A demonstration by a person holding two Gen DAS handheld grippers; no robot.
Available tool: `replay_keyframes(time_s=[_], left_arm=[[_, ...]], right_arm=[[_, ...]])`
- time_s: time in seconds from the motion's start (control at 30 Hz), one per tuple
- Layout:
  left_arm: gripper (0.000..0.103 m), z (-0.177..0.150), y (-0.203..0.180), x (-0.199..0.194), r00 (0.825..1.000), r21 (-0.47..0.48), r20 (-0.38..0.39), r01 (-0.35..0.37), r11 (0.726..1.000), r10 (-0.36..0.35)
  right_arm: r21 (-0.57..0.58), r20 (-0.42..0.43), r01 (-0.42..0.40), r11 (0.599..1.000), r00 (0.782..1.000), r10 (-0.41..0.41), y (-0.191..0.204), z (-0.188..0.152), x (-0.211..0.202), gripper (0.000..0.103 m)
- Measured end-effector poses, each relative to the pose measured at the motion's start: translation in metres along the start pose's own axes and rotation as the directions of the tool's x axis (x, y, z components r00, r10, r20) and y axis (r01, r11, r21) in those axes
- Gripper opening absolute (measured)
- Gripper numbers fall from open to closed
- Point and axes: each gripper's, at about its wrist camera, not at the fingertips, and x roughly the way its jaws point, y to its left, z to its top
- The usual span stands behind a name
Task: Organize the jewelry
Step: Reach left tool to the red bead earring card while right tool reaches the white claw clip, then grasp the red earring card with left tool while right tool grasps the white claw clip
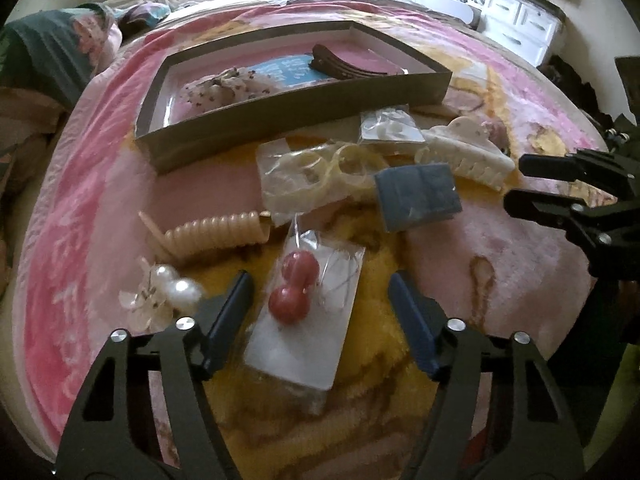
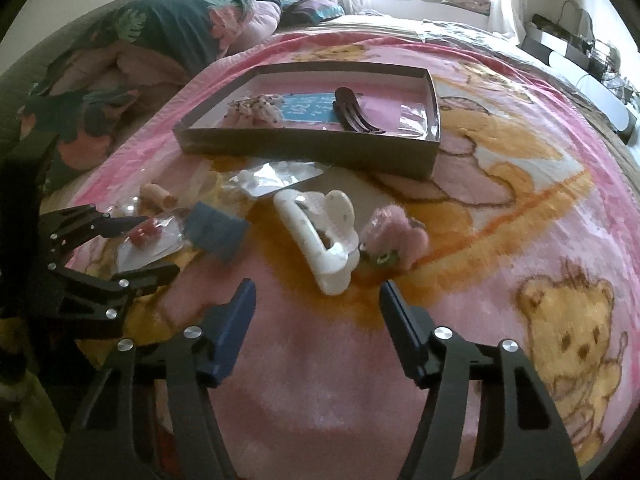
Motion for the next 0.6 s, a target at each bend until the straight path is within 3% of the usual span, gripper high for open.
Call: replay_keyframes(time_s=[0.07,0.13,0.43,0.53,0.6], left_arm=[[0.052,0.001,-0.001,0.001,1.000,0.006,0.003,0.003,1.000,-0.003],[0.038,0.002,-0.003,0.001,1.000,0.018,0.009,0.007,1.000,-0.007],[0.036,-0.001,0.000,-0.005,0.998,-0.023,0.035,0.046,0.999,-0.045],[0.036,-0.004,0.003,-0.011,0.998,-0.047,0.041,0.055,0.997,-0.054],[0.036,-0.005,0.005,-0.016,0.997,-0.059,0.048,0.060,0.996,-0.057]], right_arm=[[-0.002,0.003,0.001,1.000,1.000,-0.001,-0.001,0.005,0.004,0.060],[0.003,0.007,0.000,1.000,1.000,0.000,-0.003,0.010,0.009,0.060],[-0.016,0.002,0.006,1.000,1.000,-0.006,-0.004,0.027,0.030,0.058],[-0.028,-0.002,0.007,1.000,1.000,-0.007,0.000,0.030,0.037,0.051],[-0.033,-0.001,-0.008,0.999,1.000,0.008,0.003,0.030,0.039,0.041]])
